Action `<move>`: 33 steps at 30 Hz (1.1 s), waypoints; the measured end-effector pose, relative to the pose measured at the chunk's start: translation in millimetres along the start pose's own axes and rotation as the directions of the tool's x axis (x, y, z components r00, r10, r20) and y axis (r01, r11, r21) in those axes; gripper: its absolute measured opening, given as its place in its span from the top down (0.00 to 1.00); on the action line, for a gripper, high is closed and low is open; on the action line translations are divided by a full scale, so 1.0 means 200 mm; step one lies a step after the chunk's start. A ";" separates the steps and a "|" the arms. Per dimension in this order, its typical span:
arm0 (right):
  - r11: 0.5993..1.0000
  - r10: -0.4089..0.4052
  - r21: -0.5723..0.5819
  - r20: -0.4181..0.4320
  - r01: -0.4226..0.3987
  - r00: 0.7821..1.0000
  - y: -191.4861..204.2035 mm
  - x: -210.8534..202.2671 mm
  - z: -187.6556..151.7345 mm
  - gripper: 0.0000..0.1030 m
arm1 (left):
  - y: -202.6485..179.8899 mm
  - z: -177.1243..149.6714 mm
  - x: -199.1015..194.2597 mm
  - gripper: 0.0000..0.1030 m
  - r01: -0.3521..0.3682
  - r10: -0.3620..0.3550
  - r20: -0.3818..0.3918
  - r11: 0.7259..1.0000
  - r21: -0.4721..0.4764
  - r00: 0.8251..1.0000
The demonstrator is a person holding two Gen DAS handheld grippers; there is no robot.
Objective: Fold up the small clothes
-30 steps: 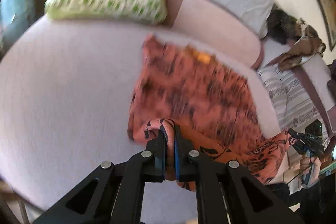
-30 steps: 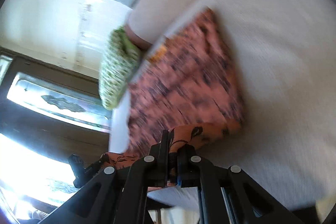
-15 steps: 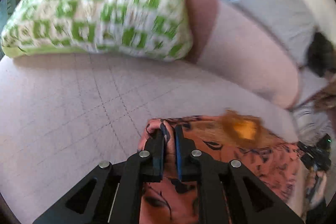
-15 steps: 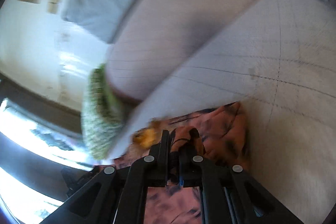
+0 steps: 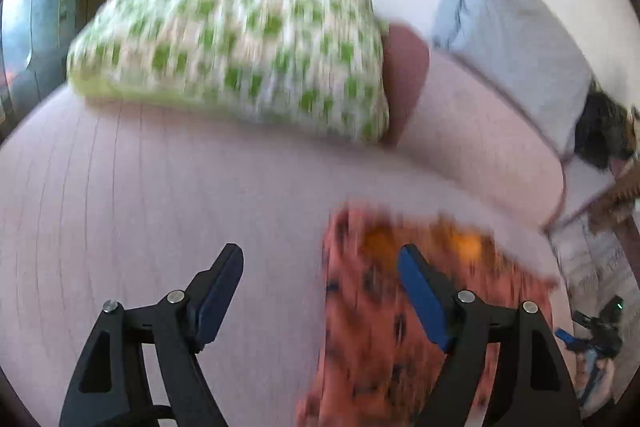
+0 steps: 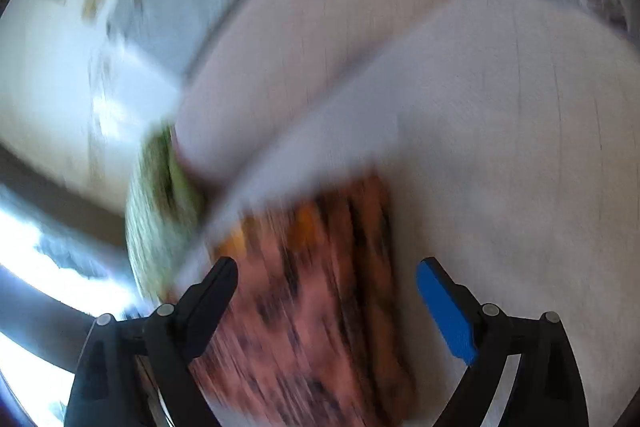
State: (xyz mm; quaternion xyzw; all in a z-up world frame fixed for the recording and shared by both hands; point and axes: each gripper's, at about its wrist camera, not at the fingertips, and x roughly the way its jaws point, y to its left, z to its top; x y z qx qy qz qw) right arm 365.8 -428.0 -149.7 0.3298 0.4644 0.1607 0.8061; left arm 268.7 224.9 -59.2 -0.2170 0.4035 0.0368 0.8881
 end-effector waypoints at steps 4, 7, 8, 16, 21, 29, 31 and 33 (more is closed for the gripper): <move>0.990 -0.092 -0.116 -0.093 0.081 0.991 0.02 0.09 -0.24 0.10 | -0.08 -0.31 0.09 0.22 0.046 -0.040 -0.153 0.998 0.037 0.987; 0.978 -0.125 -0.175 -0.072 0.111 0.990 0.09 0.13 -0.28 0.13 | -0.16 -0.41 0.20 0.22 0.019 -0.004 -0.215 0.998 0.068 0.977; 0.978 -0.130 -0.176 -0.078 0.114 0.988 0.11 0.14 -0.27 0.19 | -0.17 -0.42 0.21 0.23 -0.005 0.019 -0.204 0.998 0.070 0.979; 0.969 -0.197 -0.181 -0.154 0.168 0.968 0.23 0.21 -0.24 0.76 | -0.19 -0.32 0.18 0.82 -0.063 0.059 -0.237 0.998 -0.011 0.970; 0.989 -0.081 -0.133 -0.094 0.068 0.992 0.37 -0.02 -0.20 0.78 | -0.30 -0.27 -0.15 0.82 -0.027 0.028 -0.146 1.000 0.009 0.989; 0.986 -0.042 -0.163 -0.103 0.025 0.994 0.39 -0.53 -0.63 0.77 | -0.21 -0.76 -0.71 0.80 -0.001 0.002 -0.148 1.000 0.009 0.989; 0.991 -0.046 -0.128 -0.154 0.026 0.987 0.26 -0.57 -0.85 0.71 | -0.14 -1.01 -0.69 0.75 -0.024 0.027 -0.221 1.000 0.014 0.975; 0.990 -0.109 -0.112 -0.208 0.087 0.972 0.10 -0.54 -1.04 0.64 | -0.07 -1.13 -0.63 0.71 -0.094 0.100 -0.282 0.995 0.036 0.954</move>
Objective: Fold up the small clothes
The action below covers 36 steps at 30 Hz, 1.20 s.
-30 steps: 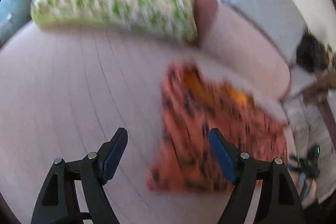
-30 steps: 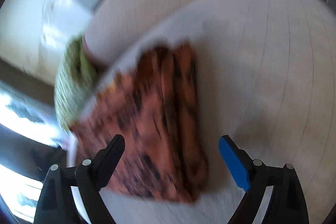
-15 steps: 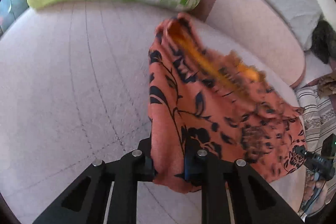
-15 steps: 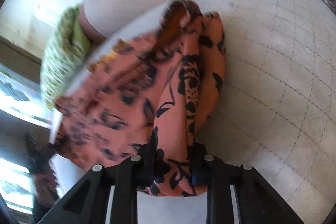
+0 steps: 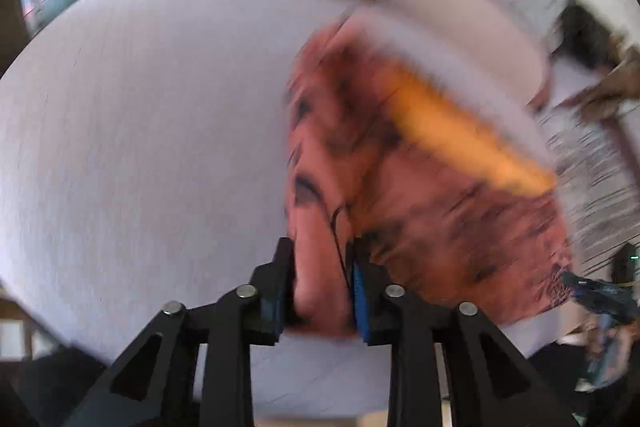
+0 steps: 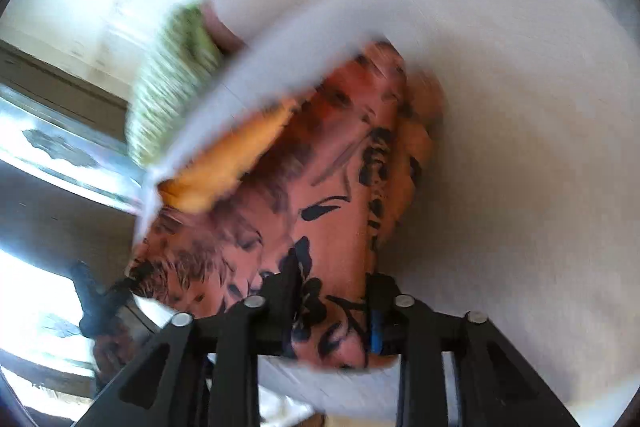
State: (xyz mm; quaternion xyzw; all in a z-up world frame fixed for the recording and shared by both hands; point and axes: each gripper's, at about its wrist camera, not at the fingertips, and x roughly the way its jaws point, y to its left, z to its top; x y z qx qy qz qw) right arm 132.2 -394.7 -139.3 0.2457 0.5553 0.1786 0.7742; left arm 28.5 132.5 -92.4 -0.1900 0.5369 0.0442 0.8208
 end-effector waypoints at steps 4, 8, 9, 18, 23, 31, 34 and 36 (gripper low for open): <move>0.997 -0.042 0.075 0.065 0.037 0.997 -0.13 -0.10 -0.11 0.35 | 0.03 0.05 -0.16 0.59 -0.021 0.022 0.106 1.000 -0.007 0.994; 0.992 -0.121 0.001 0.243 0.124 0.962 0.00 -0.35 -0.03 0.34 | -0.01 0.14 -0.32 0.57 -0.045 0.041 0.223 0.999 0.011 0.974; 0.995 -0.088 -0.026 0.240 0.098 0.967 0.05 -0.35 -0.02 0.34 | -0.06 0.16 -0.32 0.57 -0.013 0.002 0.220 0.999 0.049 0.975; 0.979 0.129 -0.148 -0.099 -0.143 0.987 0.41 0.29 0.20 0.34 | -0.47 0.35 0.10 0.57 0.075 -0.063 -0.049 0.954 0.292 0.997; 0.976 0.119 -0.155 -0.201 -0.152 0.972 0.48 0.53 0.43 0.33 | -0.54 0.63 0.26 0.57 0.044 -0.030 -0.045 0.940 0.338 0.999; 0.990 0.127 0.046 0.172 -0.136 0.977 0.30 0.39 0.80 0.32 | -0.34 0.96 0.17 0.47 0.056 -0.056 0.237 0.998 0.005 0.970; 0.988 0.132 -0.092 0.111 -0.122 0.985 0.37 0.34 0.61 0.32 | -0.33 0.82 0.09 0.41 0.013 -0.037 0.262 0.995 0.095 0.964; 0.978 0.160 -0.139 0.048 -0.152 0.986 0.40 0.32 0.45 0.32 | -0.31 0.71 0.07 0.41 0.030 -0.062 0.219 0.989 0.144 0.974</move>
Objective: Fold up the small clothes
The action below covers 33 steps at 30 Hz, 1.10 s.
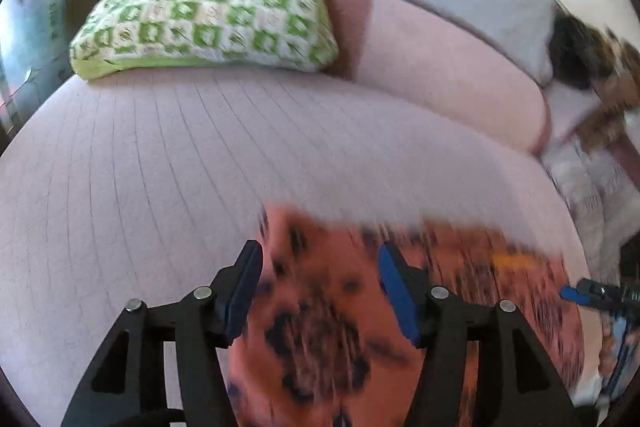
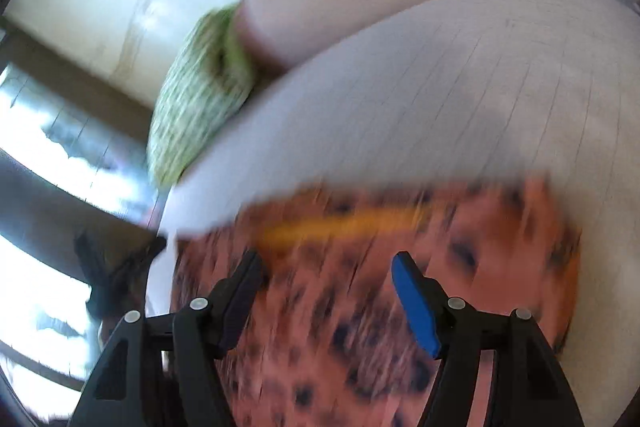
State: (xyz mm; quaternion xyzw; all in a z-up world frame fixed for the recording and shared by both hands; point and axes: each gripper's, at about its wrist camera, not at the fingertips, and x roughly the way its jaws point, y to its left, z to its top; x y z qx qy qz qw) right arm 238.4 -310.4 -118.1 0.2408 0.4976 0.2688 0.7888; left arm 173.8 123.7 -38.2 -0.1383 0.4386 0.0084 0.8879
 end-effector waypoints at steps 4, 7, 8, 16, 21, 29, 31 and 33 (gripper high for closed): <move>0.996 0.092 -0.002 -0.097 -0.093 0.991 0.03 0.02 -0.19 0.31 | -0.16 -0.21 -0.04 0.34 0.020 -0.012 -0.047 0.983 0.183 0.999; 0.991 -0.136 -0.002 -0.048 0.137 0.989 -0.10 0.08 -0.17 0.34 | -0.11 -0.29 0.14 0.34 -0.194 0.221 -0.111 0.958 0.210 0.969; 0.984 -0.162 0.068 -0.009 0.162 0.987 -0.18 0.06 -0.17 0.41 | -0.08 -0.29 0.14 0.33 -0.188 0.211 -0.122 0.967 0.173 0.970; 0.943 -0.329 -0.006 0.129 0.333 0.935 -0.16 -0.26 -0.12 0.35 | -0.05 -0.20 -0.09 0.33 -0.180 0.184 -0.021 0.975 0.129 0.983; 0.861 -0.490 -0.097 0.096 0.498 0.866 -0.23 -0.10 0.02 0.37 | 0.02 -0.17 -0.01 0.33 -0.177 0.183 -0.068 0.980 0.086 0.981; 0.838 -0.532 -0.082 0.101 0.540 0.841 -0.25 -0.05 0.08 0.94 | 0.06 -0.17 -0.02 0.33 -0.156 0.157 -0.023 0.986 0.059 0.987; 0.842 -0.531 -0.044 0.104 0.537 0.841 -0.28 -0.10 0.08 0.94 | 0.05 -0.17 -0.04 0.32 -0.138 0.138 0.007 0.989 0.061 0.990; 0.812 -0.584 0.012 0.053 0.584 0.810 -0.43 -0.05 0.07 0.93 | 0.02 -0.18 0.01 0.32 -0.138 0.141 -0.031 0.987 0.082 0.989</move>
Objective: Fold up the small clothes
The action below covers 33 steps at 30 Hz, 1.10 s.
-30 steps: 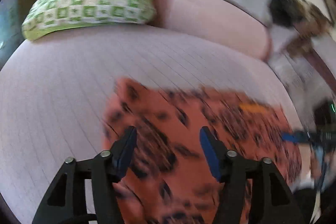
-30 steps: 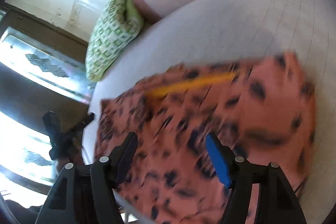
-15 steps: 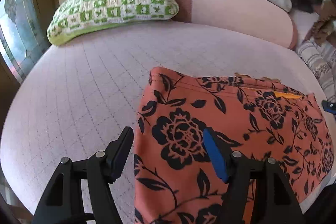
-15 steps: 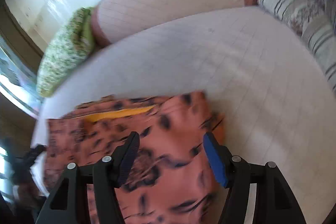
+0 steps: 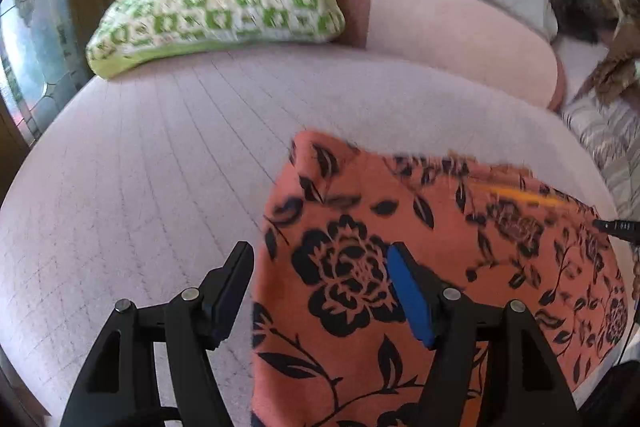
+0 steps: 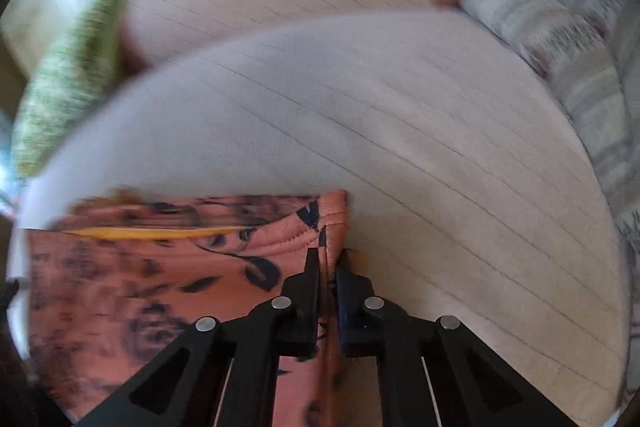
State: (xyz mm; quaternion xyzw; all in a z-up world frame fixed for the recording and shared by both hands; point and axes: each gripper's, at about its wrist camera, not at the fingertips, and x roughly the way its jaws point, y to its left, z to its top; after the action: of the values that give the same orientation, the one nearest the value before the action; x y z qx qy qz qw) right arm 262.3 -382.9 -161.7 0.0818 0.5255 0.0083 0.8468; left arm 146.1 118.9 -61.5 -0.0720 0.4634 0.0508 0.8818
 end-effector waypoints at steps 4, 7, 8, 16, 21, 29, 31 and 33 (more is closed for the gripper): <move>0.994 0.094 0.055 0.049 -0.097 0.994 -0.06 -0.06 -0.04 0.79 | -0.02 -0.03 0.00 0.32 -0.015 0.015 -0.020 0.999 0.030 1.000; 0.995 0.071 0.055 0.125 -0.078 0.990 -0.06 -0.27 -0.09 0.79 | -0.02 -0.06 -0.14 0.32 0.042 -0.042 0.021 0.999 0.017 0.999; 0.994 0.096 0.038 0.127 -0.102 0.987 -0.05 -0.32 -0.11 0.77 | -0.03 -0.08 -0.18 0.32 0.037 -0.038 0.037 0.999 0.032 0.999; 0.995 0.097 -0.018 -0.008 -0.097 0.995 0.01 -0.35 -0.54 0.66 | 0.01 -0.33 -0.33 0.32 0.051 -0.051 0.014 0.999 -0.009 0.999; 0.994 0.103 0.022 0.048 -0.104 0.993 0.00 -0.48 -0.63 0.85 | 0.10 -0.44 -0.43 0.32 0.074 -0.069 0.045 0.990 -0.120 0.997; 0.992 0.064 0.103 0.073 -0.071 0.995 -0.10 -0.53 -0.63 0.43 | 0.21 -0.51 -0.36 0.35 0.076 -0.090 -0.054 0.973 -0.219 0.994; 0.993 0.085 0.064 0.131 -0.094 0.988 -0.06 -0.64 -0.64 0.43 | 0.21 -0.50 -0.43 0.35 0.108 -0.110 0.005 0.969 -0.221 0.994; 0.985 0.165 0.030 0.158 -0.172 0.973 0.01 -0.71 -0.67 0.41 | 0.20 -0.52 -0.42 0.35 0.111 -0.114 -0.002 0.972 -0.205 0.993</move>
State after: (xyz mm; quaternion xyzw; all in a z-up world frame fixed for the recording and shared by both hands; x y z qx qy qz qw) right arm 79.1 -378.6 -94.3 0.1450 0.4493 0.0625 0.8793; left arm 8.6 139.3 -53.8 -0.1887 0.4569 0.0476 0.8680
